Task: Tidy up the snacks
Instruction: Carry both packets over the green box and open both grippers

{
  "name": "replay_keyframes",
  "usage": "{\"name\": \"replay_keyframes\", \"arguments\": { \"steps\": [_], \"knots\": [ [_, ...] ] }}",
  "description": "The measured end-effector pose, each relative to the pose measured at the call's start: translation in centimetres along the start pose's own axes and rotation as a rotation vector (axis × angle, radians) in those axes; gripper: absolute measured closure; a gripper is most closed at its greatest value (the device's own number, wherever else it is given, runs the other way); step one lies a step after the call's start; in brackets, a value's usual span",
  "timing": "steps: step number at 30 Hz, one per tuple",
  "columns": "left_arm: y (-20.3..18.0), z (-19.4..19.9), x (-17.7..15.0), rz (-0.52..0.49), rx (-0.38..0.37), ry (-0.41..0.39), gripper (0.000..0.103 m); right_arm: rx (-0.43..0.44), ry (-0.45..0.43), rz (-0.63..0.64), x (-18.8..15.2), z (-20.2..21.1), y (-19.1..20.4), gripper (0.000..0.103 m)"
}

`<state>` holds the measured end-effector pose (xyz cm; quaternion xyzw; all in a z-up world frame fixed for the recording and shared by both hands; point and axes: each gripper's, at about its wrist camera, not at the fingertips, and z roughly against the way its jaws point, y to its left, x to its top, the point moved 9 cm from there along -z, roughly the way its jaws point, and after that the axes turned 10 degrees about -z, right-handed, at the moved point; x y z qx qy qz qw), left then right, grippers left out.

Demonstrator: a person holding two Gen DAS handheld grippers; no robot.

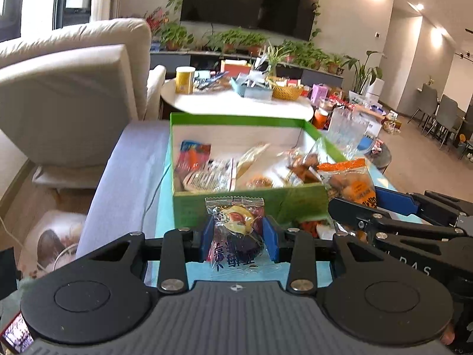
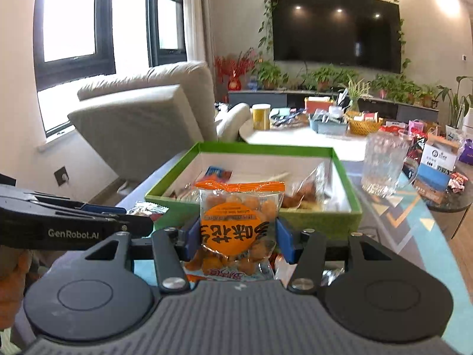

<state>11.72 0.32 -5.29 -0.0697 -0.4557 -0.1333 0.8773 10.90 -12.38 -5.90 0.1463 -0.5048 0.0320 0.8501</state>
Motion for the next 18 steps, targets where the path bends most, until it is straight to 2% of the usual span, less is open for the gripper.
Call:
{"name": "replay_keyframes", "arguments": {
  "steps": [8, 18],
  "knots": [
    [-0.9, -0.5, 3.3, -0.011, -0.008, -0.076, 0.069, -0.006, -0.075, -0.017, 3.1, -0.2, -1.0, 0.061],
    [-1.1, -2.6, 5.8, 0.004, -0.028, -0.106, 0.069, -0.024, -0.125, -0.042, 5.6, -1.5, -2.3, 0.061]
  ]
}}
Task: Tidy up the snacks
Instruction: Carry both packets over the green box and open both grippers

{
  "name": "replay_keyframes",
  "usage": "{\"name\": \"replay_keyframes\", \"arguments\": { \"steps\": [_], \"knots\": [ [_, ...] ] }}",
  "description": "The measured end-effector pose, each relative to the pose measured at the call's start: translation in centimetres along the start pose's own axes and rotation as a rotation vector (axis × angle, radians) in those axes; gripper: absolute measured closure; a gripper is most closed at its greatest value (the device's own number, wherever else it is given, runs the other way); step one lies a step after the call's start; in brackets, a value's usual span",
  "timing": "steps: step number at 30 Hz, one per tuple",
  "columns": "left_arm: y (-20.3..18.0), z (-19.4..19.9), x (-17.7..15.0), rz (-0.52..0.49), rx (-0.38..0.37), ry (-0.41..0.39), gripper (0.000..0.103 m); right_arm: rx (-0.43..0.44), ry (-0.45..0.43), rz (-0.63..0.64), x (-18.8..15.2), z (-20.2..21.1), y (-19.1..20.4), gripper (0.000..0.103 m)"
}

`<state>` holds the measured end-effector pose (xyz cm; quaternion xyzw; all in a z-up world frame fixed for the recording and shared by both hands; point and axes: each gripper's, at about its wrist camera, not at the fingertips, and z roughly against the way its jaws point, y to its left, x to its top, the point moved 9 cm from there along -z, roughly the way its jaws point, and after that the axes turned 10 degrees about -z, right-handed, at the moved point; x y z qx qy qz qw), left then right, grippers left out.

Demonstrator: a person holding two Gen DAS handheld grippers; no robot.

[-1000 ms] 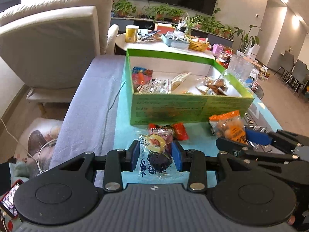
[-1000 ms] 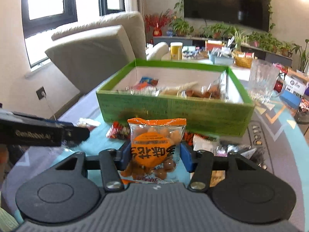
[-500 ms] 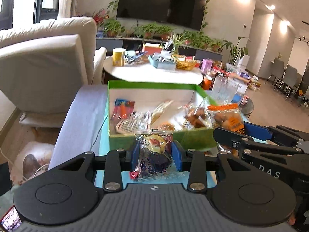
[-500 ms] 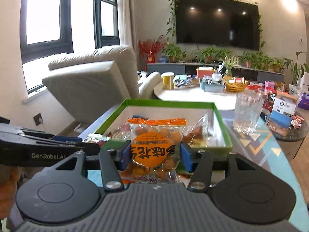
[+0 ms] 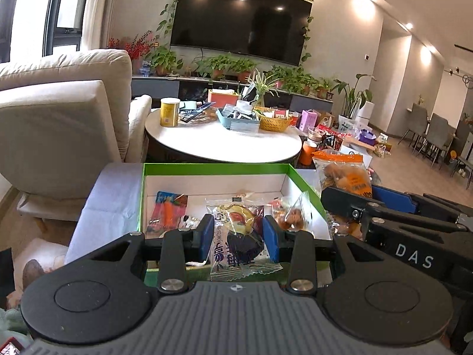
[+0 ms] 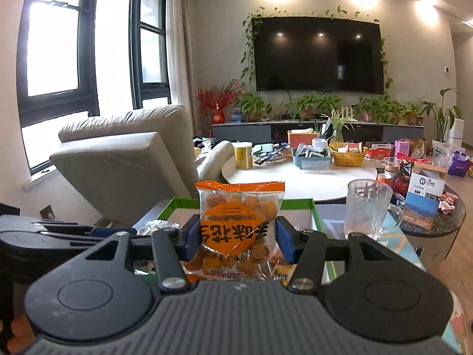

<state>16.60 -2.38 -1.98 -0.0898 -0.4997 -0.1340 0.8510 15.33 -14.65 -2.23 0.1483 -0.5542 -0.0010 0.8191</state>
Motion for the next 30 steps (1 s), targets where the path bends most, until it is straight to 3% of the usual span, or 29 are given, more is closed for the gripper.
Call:
{"name": "replay_keyframes", "arguments": {
  "steps": [30],
  "knots": [
    [3.1, -6.8, -0.7, 0.051, 0.024, 0.087, 0.069, -0.006, 0.095, -0.029, -1.0, -8.3, -0.4, 0.060]
  ]
}}
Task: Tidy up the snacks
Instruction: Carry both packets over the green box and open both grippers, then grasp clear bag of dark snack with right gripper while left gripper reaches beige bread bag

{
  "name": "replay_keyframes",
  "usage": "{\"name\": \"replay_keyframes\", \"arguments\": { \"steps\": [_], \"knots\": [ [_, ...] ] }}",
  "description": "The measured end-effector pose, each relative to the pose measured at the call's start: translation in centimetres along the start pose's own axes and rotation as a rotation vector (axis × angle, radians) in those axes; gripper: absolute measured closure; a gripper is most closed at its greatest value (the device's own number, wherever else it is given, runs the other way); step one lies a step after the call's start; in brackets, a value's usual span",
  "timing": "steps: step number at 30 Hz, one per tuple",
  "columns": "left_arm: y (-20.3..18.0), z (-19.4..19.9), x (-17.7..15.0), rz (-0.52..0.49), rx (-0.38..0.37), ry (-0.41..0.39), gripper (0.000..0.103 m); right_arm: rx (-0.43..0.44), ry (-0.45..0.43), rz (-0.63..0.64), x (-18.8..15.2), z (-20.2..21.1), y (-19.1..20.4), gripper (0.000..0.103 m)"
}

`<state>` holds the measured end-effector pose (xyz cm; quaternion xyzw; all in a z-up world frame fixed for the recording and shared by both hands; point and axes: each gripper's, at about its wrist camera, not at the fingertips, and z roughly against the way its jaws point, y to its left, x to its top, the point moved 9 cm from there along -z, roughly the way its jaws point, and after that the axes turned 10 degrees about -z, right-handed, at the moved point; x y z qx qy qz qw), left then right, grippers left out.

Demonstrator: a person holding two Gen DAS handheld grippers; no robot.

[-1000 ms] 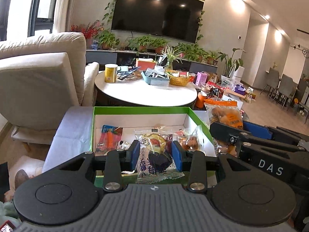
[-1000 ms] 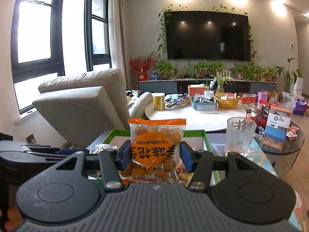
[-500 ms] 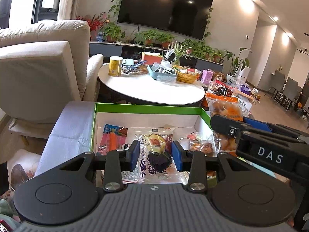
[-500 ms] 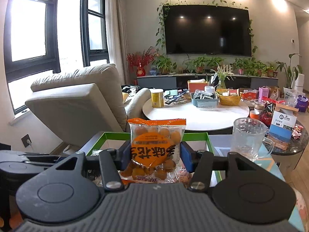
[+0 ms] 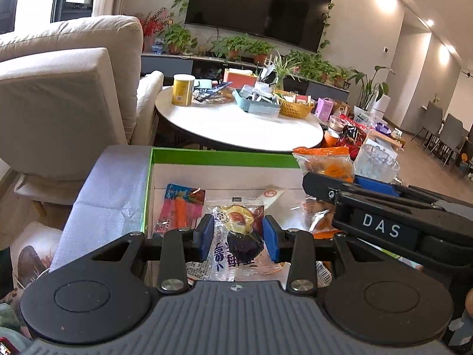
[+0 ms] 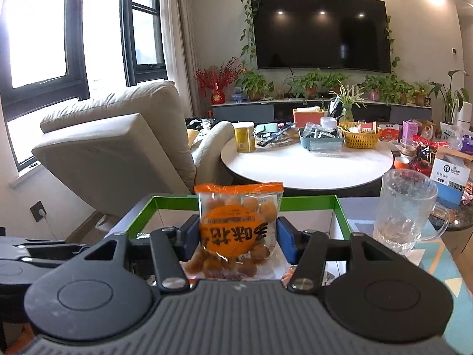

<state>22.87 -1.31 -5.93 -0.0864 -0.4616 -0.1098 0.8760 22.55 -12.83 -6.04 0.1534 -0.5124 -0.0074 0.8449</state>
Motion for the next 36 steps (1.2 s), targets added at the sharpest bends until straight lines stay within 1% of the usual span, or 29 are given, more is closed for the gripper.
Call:
{"name": "replay_keyframes", "arguments": {
  "steps": [4, 8, 14, 18, 20, 22, 24, 28, 36],
  "knots": [
    [-0.1, -0.6, -0.1, 0.000, -0.005, 0.011, 0.069, 0.004, 0.000, -0.030, -0.1, 0.0, -0.5, 0.060],
    [-0.1, -0.9, -0.1, -0.001, -0.001, 0.017, 0.069, -0.015, -0.020, -0.017, 0.2, 0.3, -0.6, 0.060],
    [-0.1, -1.1, 0.0, 0.002, 0.000, 0.020, 0.069, -0.018, -0.007, -0.051, -0.2, 0.9, -1.4, 0.060],
    [0.0, -1.5, -0.2, 0.030, 0.004, 0.044, 0.068, -0.031, -0.010, -0.071, -0.3, 1.5, -2.2, 0.060],
    [0.1, -1.7, -0.2, 0.049, 0.005, 0.058, 0.063, -0.033, -0.007, -0.077, -0.4, 1.6, -2.4, 0.060],
    [0.1, -1.8, -0.4, 0.064, 0.009, 0.069, 0.052, -0.033, 0.000, -0.080, -0.5, 1.5, -2.5, 0.060],
    [0.3, -1.8, -0.6, 0.072, 0.026, 0.074, 0.051, -0.031, 0.006, -0.082, -0.8, 1.5, -2.6, 0.060],
    [0.3, -1.5, -0.8, 0.078, 0.024, 0.072, 0.050, -0.027, 0.016, -0.081, -1.2, 1.7, -2.5, 0.060],
    [0.6, 0.7, -0.3, 0.071, 0.033, 0.021, 0.050, -0.047, 0.031, -0.080, -2.5, 3.3, -3.7, 0.060]
  ]
}}
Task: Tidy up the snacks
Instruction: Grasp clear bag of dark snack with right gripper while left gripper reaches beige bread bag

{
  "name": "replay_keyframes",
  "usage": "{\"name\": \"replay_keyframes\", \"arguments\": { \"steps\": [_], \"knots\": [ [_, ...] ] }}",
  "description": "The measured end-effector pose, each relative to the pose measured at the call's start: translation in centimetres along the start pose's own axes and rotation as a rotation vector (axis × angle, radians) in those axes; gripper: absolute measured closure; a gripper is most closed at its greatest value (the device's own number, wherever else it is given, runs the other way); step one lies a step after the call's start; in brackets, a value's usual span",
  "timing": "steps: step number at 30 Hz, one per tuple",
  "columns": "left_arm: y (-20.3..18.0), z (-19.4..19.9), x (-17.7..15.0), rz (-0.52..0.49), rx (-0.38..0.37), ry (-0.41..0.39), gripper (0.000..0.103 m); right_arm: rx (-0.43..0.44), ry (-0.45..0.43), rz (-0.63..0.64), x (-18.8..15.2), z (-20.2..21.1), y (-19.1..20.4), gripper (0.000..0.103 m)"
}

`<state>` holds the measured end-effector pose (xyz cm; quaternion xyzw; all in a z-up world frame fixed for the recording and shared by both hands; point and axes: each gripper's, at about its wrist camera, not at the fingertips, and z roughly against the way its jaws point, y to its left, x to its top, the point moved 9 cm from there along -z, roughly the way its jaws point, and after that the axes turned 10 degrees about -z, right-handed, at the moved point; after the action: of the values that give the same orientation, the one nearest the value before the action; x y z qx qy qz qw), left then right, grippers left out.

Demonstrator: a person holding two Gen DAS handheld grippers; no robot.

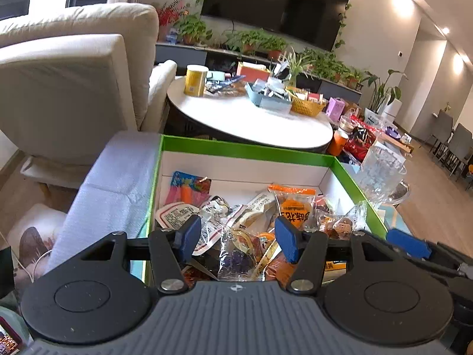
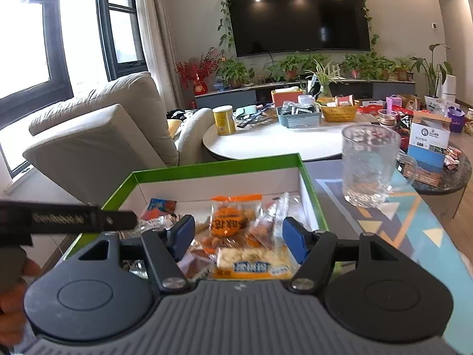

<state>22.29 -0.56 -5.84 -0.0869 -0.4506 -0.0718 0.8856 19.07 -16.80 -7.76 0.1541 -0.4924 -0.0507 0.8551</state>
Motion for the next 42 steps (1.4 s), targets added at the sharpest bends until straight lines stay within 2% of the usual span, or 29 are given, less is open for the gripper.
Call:
{"name": "replay_keyframes", "arguments": {
  "steps": [6, 10, 14, 19, 22, 25, 28, 33, 36, 42],
  "knots": [
    [-0.8, 1.9, -0.8, 0.012, -0.008, -0.020, 0.050, -0.044, 0.019, -0.020, -1.4, 1.3, -2.2, 0.060],
    [-2.5, 3.2, -2.8, -0.036, -0.036, -0.021, 0.050, -0.109, 0.011, -0.066, -2.3, 2.5, -4.6, 0.060],
    [-2.4, 4.7, -4.2, -0.068, -0.026, -0.027, 0.050, -0.137, 0.025, -0.094, -3.1, 3.7, -6.4, 0.060],
    [-1.3, 5.3, -6.5, -0.077, -0.012, 0.012, 0.050, -0.152, 0.098, -0.099, -5.4, 3.7, -7.7, 0.060],
    [-1.5, 5.2, -7.9, -0.078, -0.018, 0.054, 0.050, -0.143, 0.096, -0.146, -6.1, 3.8, -8.4, 0.060],
    [-2.9, 5.1, -8.6, -0.100, -0.053, 0.077, 0.050, -0.122, 0.108, -0.189, -6.2, 3.6, -8.6, 0.060],
    [-4.8, 5.1, -9.1, -0.132, -0.093, 0.088, 0.050, -0.074, 0.168, -0.246, -6.8, 3.1, -8.6, 0.060],
    [-8.5, 4.4, -10.2, -0.185, -0.174, 0.127, 0.050, -0.040, 0.172, -0.195, -7.5, 3.4, -7.3, 0.060],
    [-10.9, 4.0, -10.8, -0.233, -0.217, 0.149, 0.050, -0.088, 0.140, -0.183, -7.2, 4.0, -8.0, 0.060],
    [-14.6, 2.8, -11.1, -0.289, -0.255, 0.176, 0.050, -0.126, 0.116, -0.258, -6.5, 5.0, -11.0, 0.060]
  ]
}}
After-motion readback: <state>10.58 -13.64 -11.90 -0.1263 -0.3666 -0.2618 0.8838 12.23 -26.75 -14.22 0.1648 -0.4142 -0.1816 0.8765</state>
